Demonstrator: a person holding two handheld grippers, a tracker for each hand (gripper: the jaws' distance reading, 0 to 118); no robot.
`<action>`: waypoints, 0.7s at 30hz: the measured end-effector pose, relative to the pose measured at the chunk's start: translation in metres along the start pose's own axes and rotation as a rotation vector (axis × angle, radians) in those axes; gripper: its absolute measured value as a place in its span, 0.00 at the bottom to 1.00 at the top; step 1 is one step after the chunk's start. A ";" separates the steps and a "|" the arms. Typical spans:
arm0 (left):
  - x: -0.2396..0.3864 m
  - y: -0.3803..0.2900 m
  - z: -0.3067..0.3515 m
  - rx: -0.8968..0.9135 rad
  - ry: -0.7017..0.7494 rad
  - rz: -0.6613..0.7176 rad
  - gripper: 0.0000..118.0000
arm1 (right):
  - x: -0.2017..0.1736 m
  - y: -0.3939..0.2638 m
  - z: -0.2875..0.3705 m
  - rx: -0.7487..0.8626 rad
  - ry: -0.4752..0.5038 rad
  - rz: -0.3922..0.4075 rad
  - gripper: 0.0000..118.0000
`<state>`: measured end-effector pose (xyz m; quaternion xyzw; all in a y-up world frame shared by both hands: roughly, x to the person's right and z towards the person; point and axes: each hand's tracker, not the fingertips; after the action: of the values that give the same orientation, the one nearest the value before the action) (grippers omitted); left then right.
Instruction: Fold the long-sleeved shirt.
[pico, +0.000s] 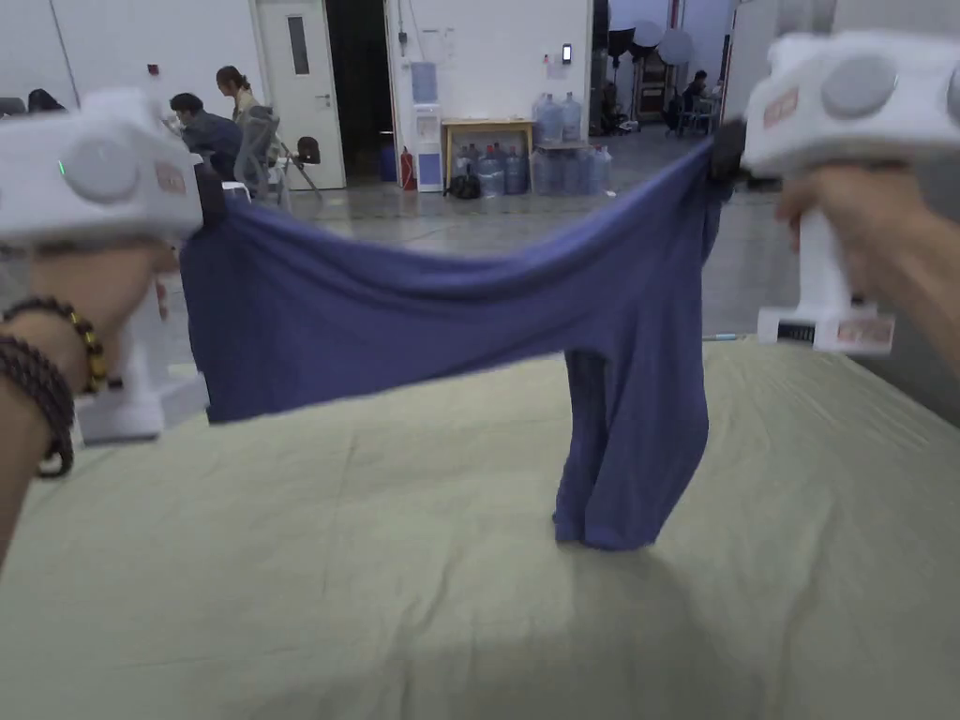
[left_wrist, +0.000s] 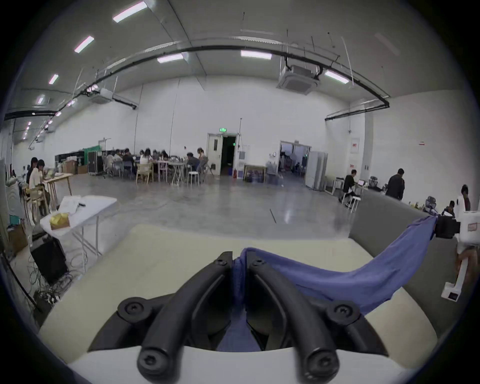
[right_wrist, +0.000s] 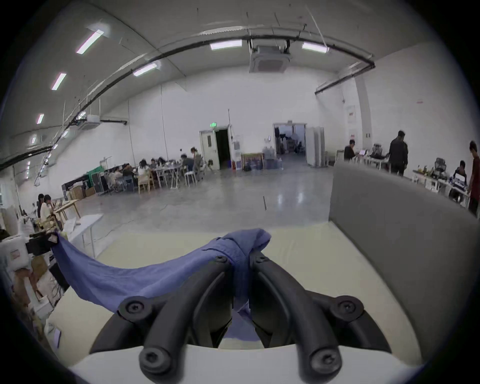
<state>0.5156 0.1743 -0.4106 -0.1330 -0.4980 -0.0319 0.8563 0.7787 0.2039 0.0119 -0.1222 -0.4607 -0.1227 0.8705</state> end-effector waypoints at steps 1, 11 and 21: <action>0.000 -0.017 -0.004 -0.018 -0.001 0.001 0.05 | 0.000 -0.018 -0.007 -0.025 0.000 0.010 0.11; -0.007 -0.134 0.084 -0.105 -0.067 0.028 0.05 | 0.026 -0.130 0.060 -0.103 0.043 -0.013 0.11; -0.022 -0.351 0.295 -0.284 -0.029 -0.002 0.05 | 0.036 -0.360 0.260 -0.408 0.047 0.021 0.11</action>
<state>0.1901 -0.0884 -0.2225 -0.2527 -0.5008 -0.1007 0.8217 0.4802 -0.0535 0.2195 -0.2980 -0.4043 -0.2071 0.8395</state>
